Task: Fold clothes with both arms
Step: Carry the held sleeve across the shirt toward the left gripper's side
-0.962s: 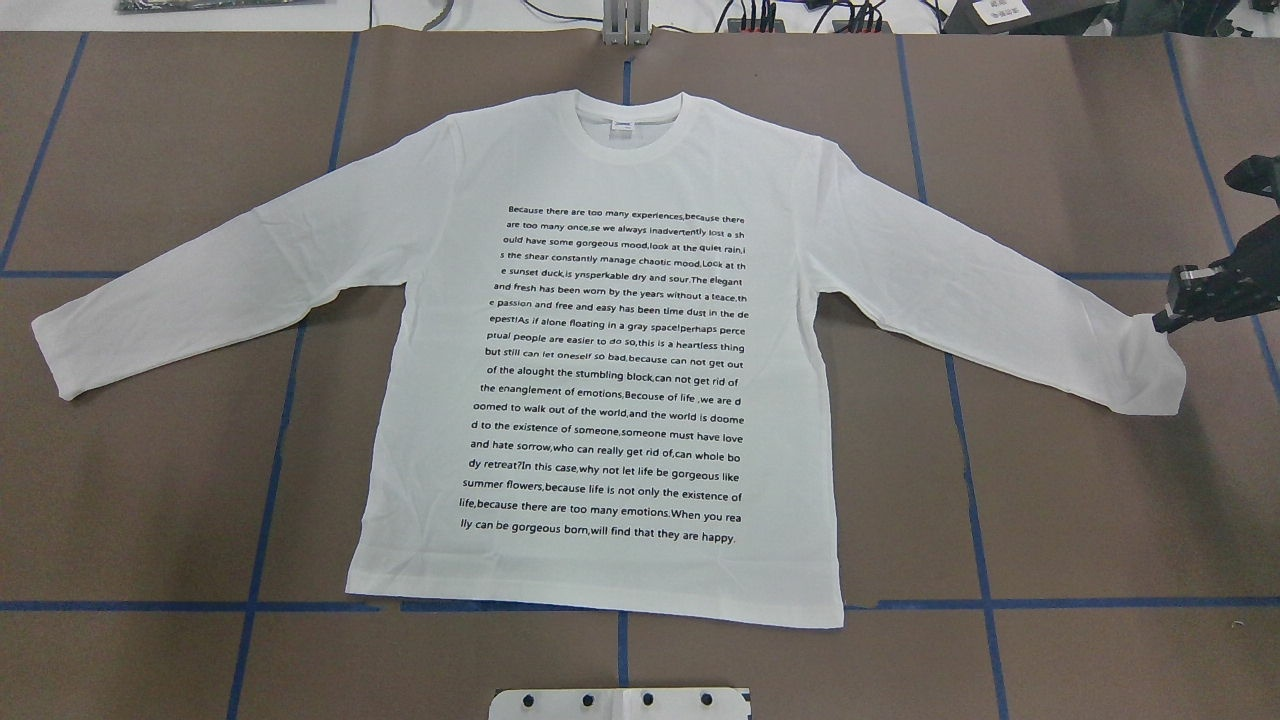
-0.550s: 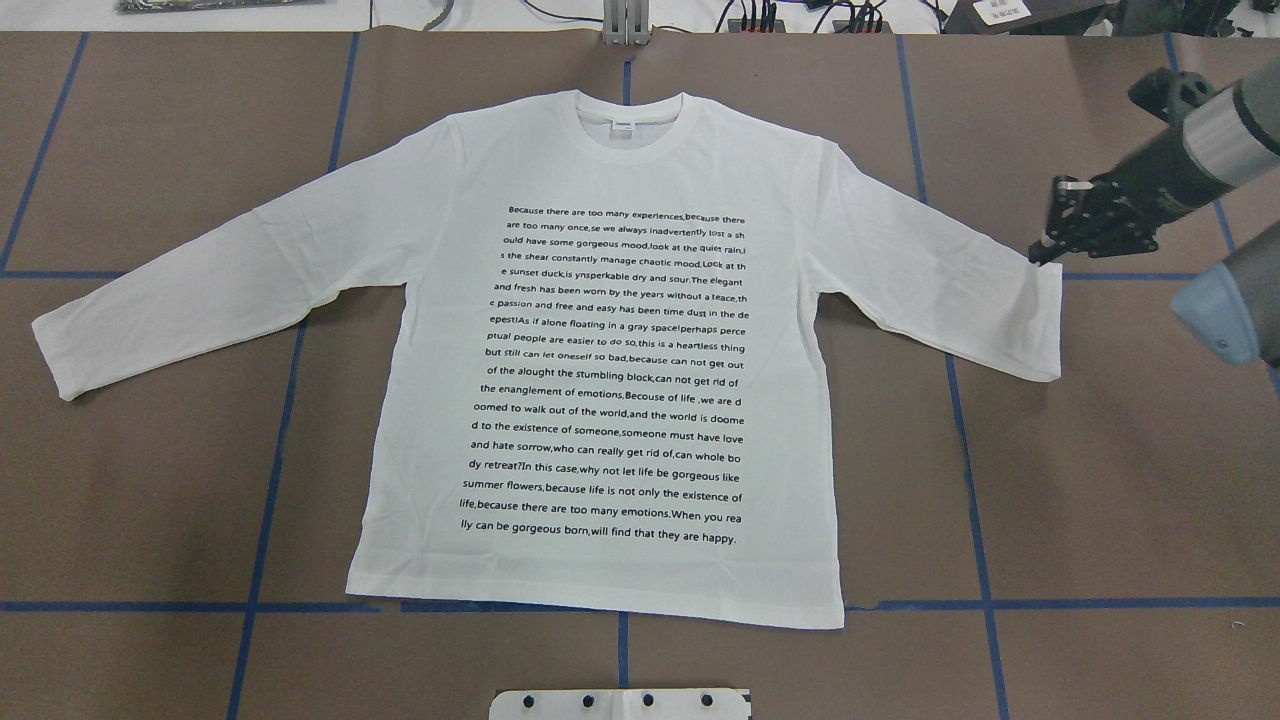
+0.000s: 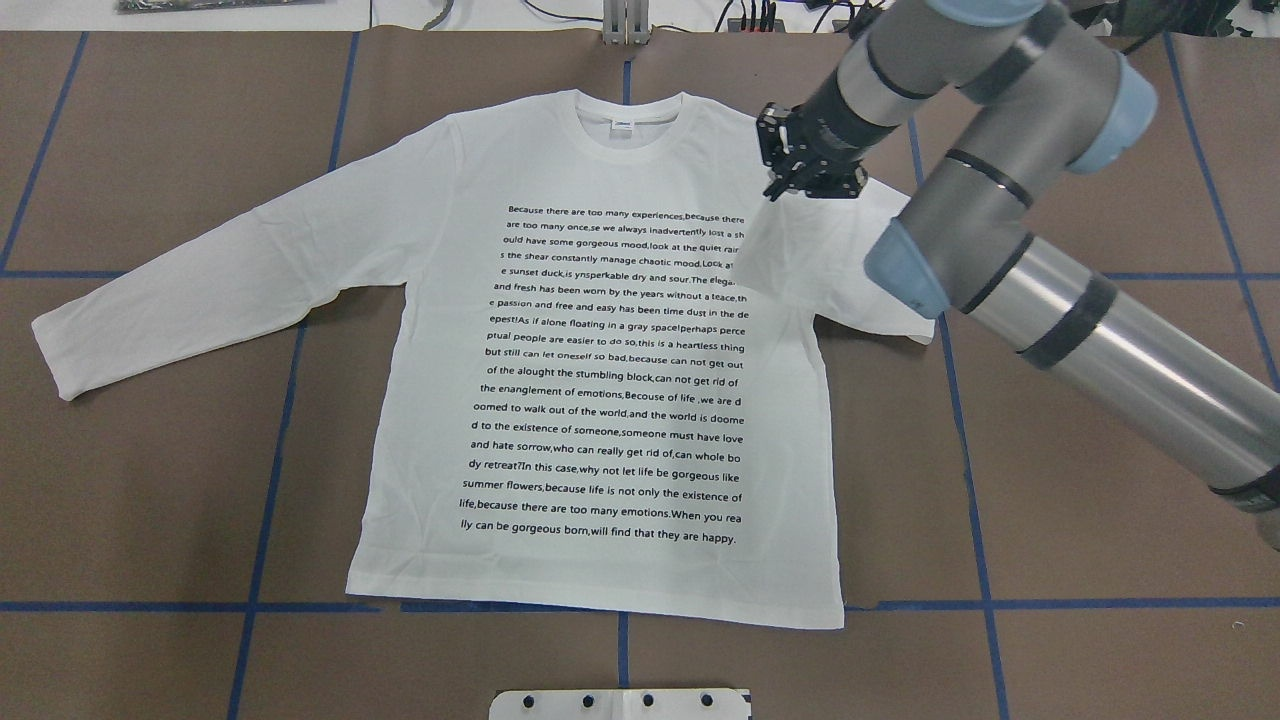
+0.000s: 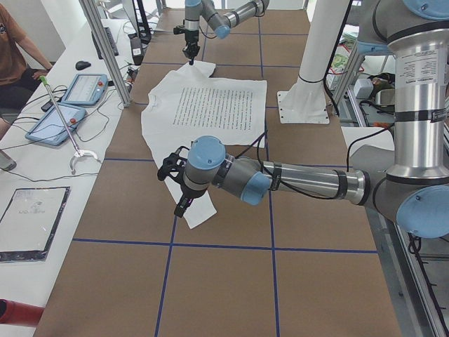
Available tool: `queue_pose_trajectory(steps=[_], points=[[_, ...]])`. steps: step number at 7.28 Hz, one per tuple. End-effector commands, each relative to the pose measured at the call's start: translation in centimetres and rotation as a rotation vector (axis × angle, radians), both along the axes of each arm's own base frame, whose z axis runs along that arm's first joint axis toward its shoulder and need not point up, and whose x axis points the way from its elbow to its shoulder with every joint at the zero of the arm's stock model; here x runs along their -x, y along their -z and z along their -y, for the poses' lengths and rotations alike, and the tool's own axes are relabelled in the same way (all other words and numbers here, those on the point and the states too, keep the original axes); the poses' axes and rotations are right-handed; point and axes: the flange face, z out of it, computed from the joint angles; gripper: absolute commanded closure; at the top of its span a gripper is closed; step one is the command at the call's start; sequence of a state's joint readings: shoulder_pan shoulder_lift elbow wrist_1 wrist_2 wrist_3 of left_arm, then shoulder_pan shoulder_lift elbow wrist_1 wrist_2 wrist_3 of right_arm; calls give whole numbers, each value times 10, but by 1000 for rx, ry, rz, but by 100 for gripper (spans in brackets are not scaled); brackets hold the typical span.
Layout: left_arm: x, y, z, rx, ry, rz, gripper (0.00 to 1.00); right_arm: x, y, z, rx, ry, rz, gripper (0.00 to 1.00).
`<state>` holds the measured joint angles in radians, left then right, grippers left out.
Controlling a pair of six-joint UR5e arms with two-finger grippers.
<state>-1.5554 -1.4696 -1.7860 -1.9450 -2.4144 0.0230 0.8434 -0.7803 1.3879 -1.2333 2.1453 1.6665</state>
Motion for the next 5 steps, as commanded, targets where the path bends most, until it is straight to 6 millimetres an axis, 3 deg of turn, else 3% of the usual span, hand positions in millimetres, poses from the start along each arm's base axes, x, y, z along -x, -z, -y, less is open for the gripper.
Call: queue_pose_trajectory(steps=[1, 2, 3, 4, 5], points=[[0, 8, -1, -14, 1, -1, 0, 98, 148, -22, -13, -103, 56, 100], [0, 12, -1, -24, 0, 0, 0, 158, 177, -51, -58, -108, 41, 100], [0, 10, -1, -19, 0, 0, 0, 191, 172, -72, -103, -107, 85, 100], [0, 6, -4, -10, 0, 0, 0, 211, 164, -70, -115, -132, 72, 100], [0, 1, -10, -1, -2, -2, 0, 214, 161, -69, -119, -139, 65, 100]])
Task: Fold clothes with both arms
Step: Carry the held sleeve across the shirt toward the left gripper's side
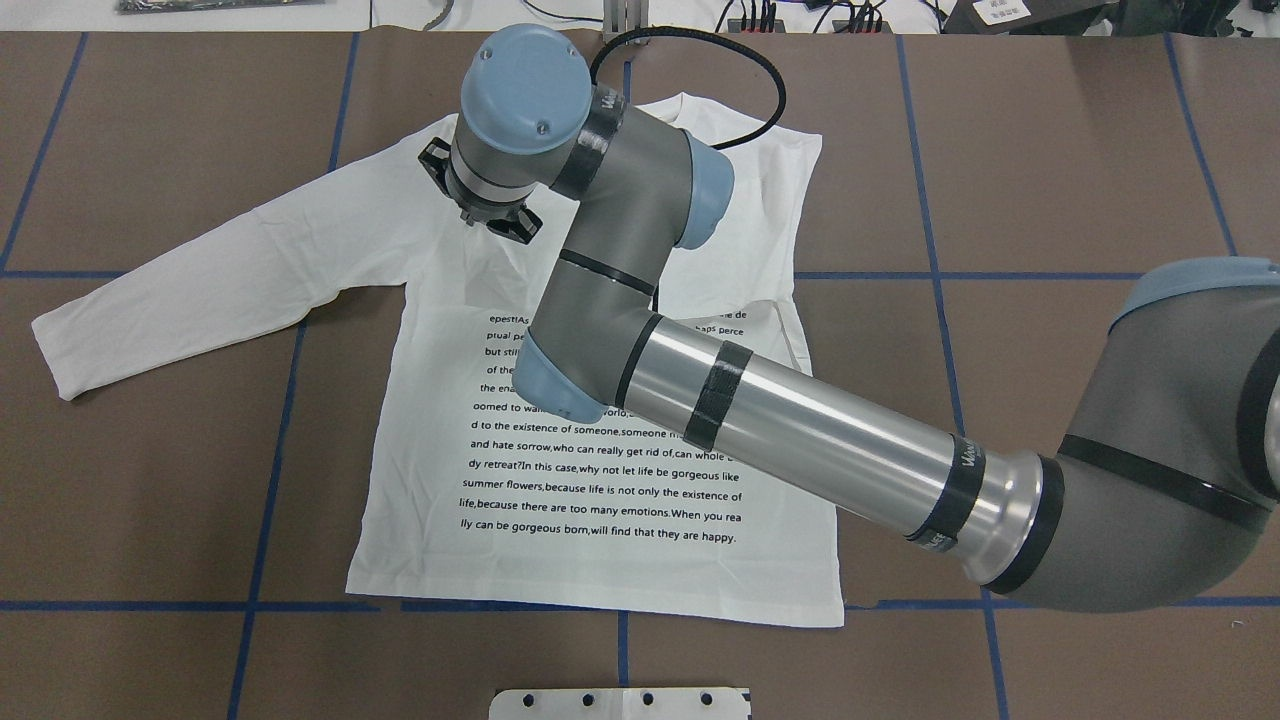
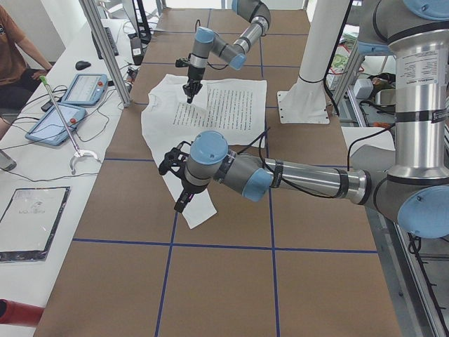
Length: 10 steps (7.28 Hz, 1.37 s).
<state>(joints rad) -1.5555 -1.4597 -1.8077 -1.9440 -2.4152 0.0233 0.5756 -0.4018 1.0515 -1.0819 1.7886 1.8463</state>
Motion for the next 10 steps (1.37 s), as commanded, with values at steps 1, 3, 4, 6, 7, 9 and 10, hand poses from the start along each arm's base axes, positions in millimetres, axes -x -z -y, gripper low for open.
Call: queue_pose_trajectory(steps=[1, 3, 4, 6, 7, 9, 10], points=[[-2, -6, -8, 15, -15, -26, 0, 22, 2, 0, -15, -31, -14, 100], [-2, -5, -8, 14, -19, -31, 0, 38, 7, 6, -43, -54, 11, 100], [-2, -5, -8, 14, -19, -31, 0, 41, 16, 2, -56, -63, 19, 100], [-2, -4, -8, 13, -19, -32, 0, 46, 18, -1, -66, -81, 14, 100], [-2, -4, -8, 13, -19, -32, 0, 46, 23, -3, -104, -114, 53, 100], [-2, -4, -8, 13, -19, -32, 0, 63, 8, -9, -109, -123, 47, 100], [-2, -4, -8, 13, -19, -32, 0, 62, 7, -8, -113, -127, 52, 100]])
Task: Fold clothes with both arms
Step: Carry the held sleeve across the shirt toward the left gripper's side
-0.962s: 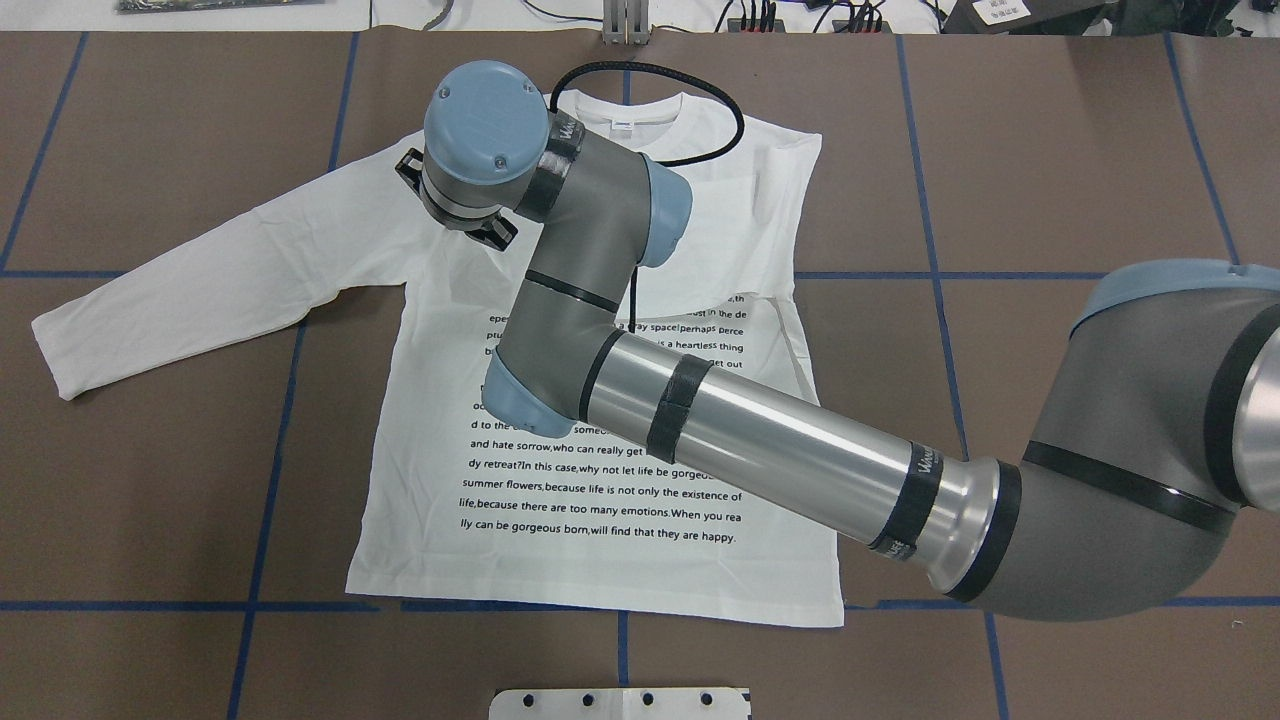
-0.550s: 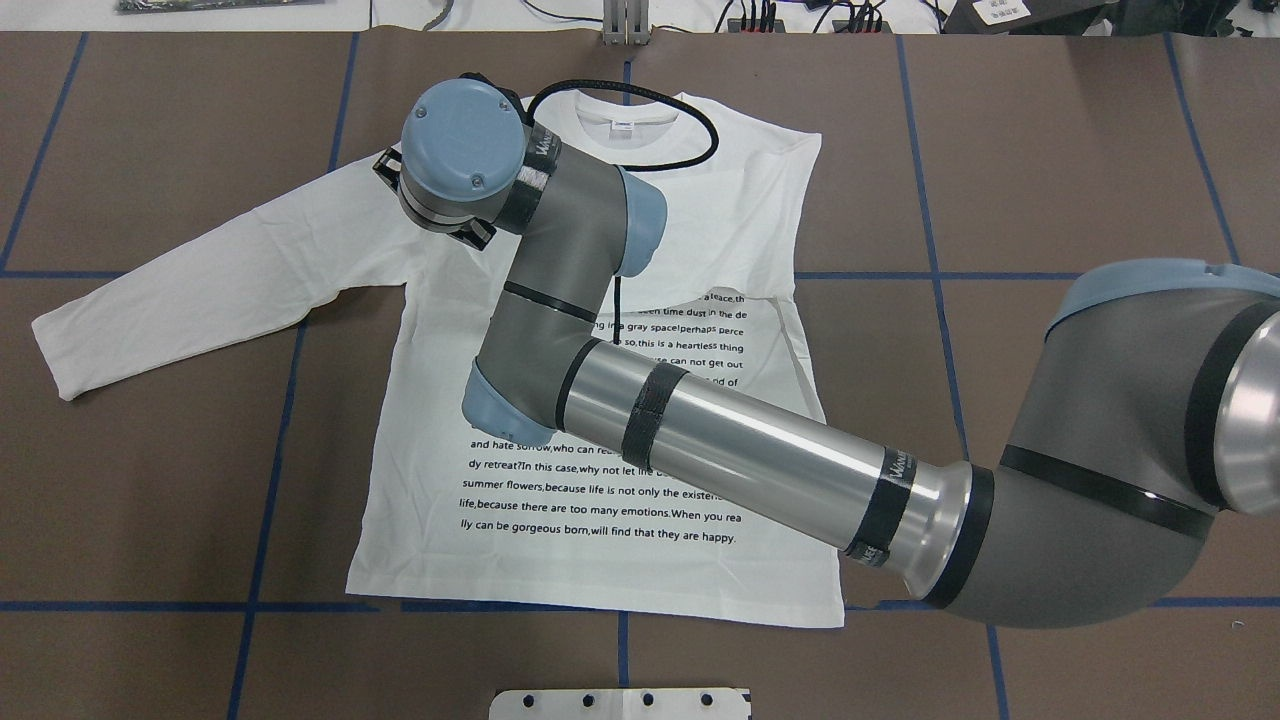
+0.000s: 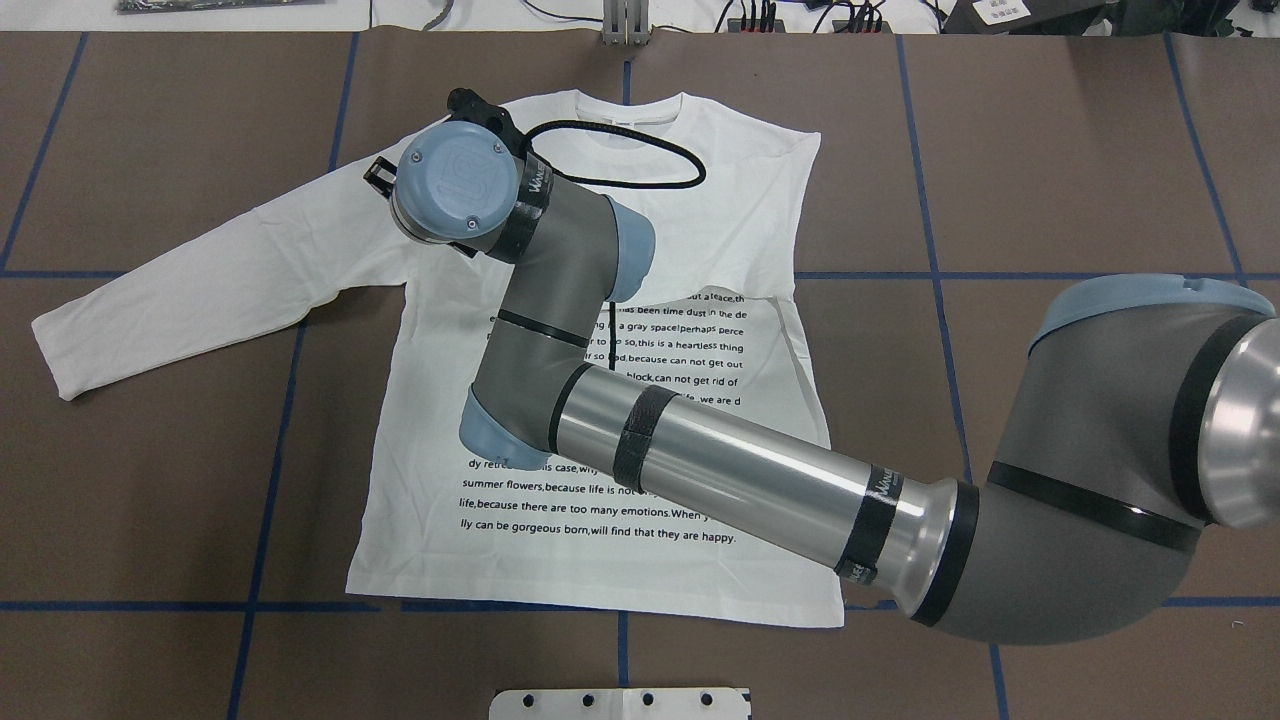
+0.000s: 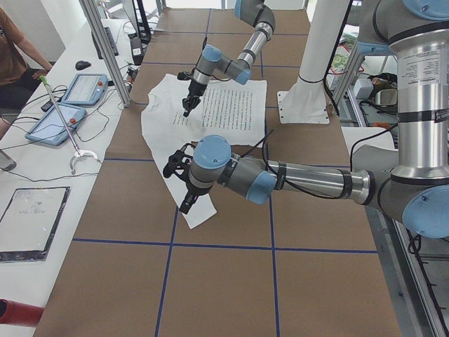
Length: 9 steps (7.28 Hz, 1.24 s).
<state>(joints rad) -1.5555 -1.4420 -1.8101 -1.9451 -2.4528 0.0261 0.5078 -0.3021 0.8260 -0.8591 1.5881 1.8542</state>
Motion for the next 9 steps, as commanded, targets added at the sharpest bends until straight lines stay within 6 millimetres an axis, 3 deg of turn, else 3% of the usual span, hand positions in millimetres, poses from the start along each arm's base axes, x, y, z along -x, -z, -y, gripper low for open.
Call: queue_pose_trajectory(steps=[1, 2, 3, 4, 5, 6, 7, 9], points=[[0, 0, 0, 0, 0, 0, 0, 1, -4, 4, -15, -38, 0, 55], [0, 1, 0, 7, 3, -5, 0, -1, 0, 3, -25, -42, 20, 29], [-5, 2, -2, 54, -4, -75, 0, -1, 2, 3, -18, -47, 30, 13], [-6, 4, -3, 78, 9, -96, 0, -4, 17, 2, 4, -59, 63, 12], [-7, 7, -2, 68, 5, -96, 0, -6, 21, 2, 50, -81, 98, 5], [-15, 4, 0, 132, 31, -112, 0, -21, 15, 10, 75, -104, 118, 2], [-35, -1, 7, 220, 45, -128, 0, -58, -30, 1, 90, -114, 127, 2], [-73, -25, 25, 251, 15, -106, 0, -133, -94, -2, 163, -55, 64, 5]])
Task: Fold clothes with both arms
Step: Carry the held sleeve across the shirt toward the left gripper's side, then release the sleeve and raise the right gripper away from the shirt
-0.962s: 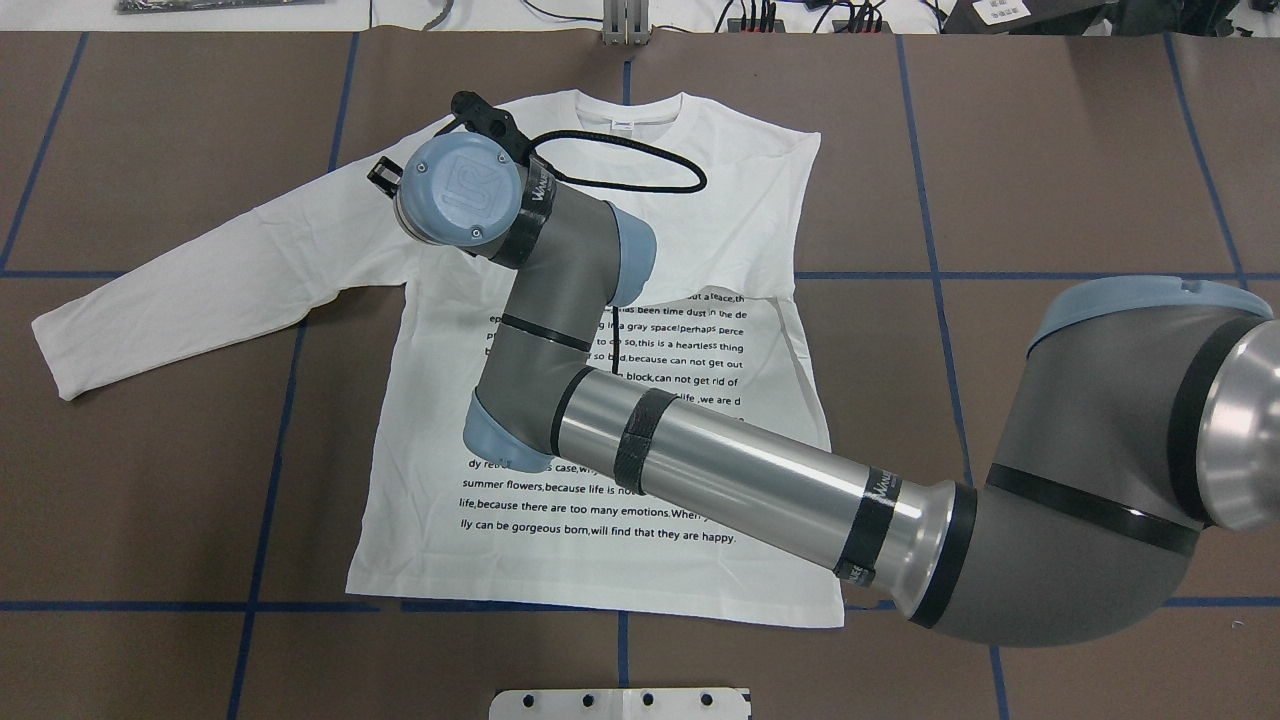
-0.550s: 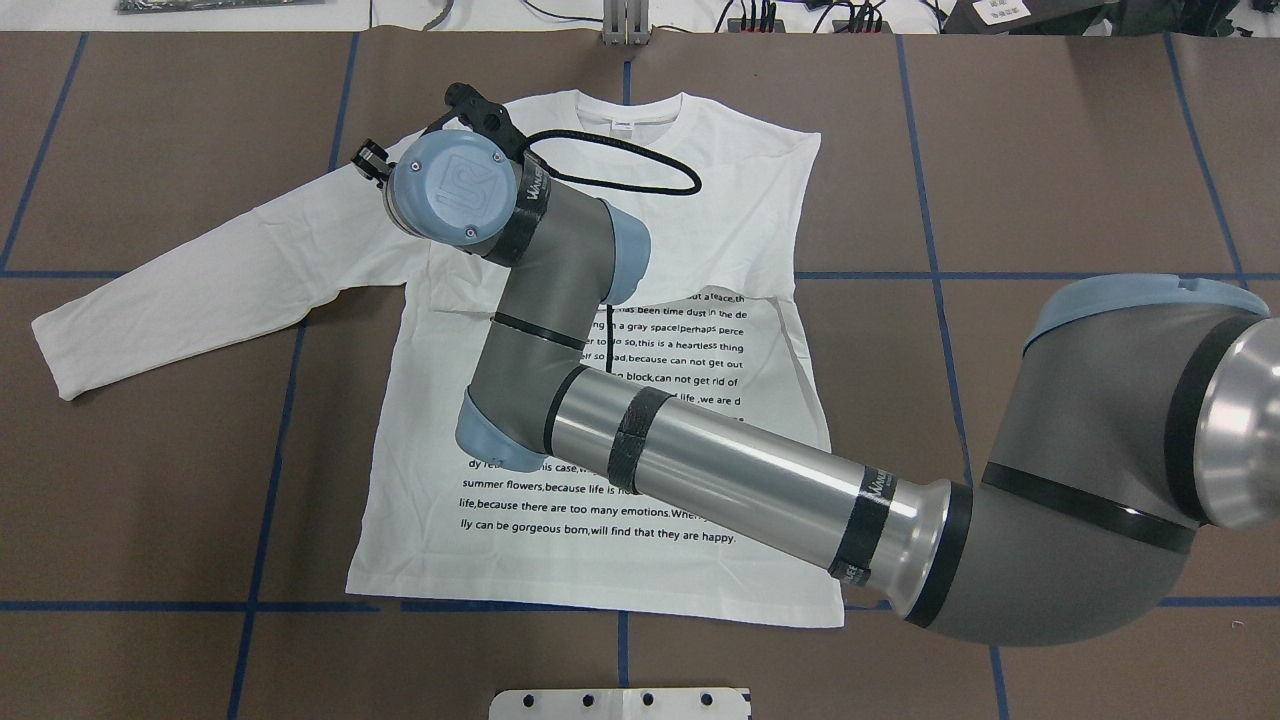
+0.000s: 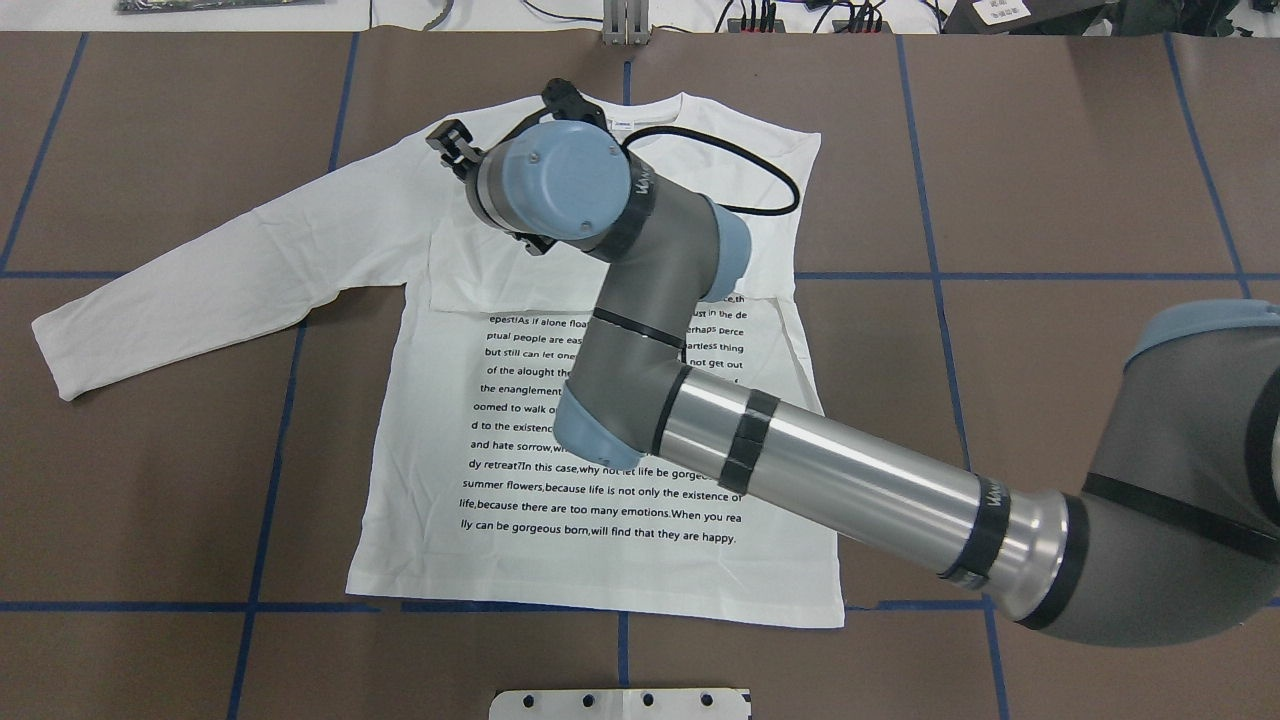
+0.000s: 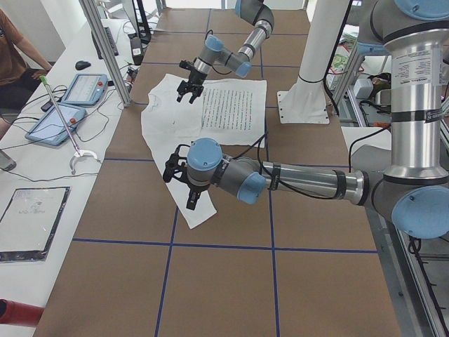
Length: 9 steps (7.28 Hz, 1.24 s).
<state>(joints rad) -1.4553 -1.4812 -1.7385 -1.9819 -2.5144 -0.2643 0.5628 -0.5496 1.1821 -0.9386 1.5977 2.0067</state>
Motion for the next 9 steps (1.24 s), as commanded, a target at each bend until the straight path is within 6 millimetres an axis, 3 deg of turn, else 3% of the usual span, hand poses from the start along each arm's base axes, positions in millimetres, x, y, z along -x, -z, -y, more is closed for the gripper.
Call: queue_pose_trajectory(steps=[1, 2, 3, 4, 5, 6, 7, 9], points=[[-28, -41, 13, 27, -9, 41, 0, -87, -81, -5, 72, 70, -30, 3], [-42, -55, 16, 33, -24, 35, 0, -154, -121, -12, 58, 96, -29, 2], [-55, -78, 15, 37, -38, 51, 1, -215, -144, -9, 32, 169, -31, 2], [-56, -82, 14, 8, -32, 43, 1, -250, -172, -2, 64, 187, -39, 3], [-58, -98, 14, 30, -37, 52, 5, -257, -187, -1, 40, 200, -71, 4], [-67, -110, 33, 40, -44, 56, 7, -265, -194, 2, 45, 191, -79, 2], [-92, -112, 53, 49, -80, 58, 10, -269, -201, 3, 54, 187, -84, 2], [-132, -111, 60, 90, -86, 86, 15, -271, -209, 0, 59, 183, -92, 2]])
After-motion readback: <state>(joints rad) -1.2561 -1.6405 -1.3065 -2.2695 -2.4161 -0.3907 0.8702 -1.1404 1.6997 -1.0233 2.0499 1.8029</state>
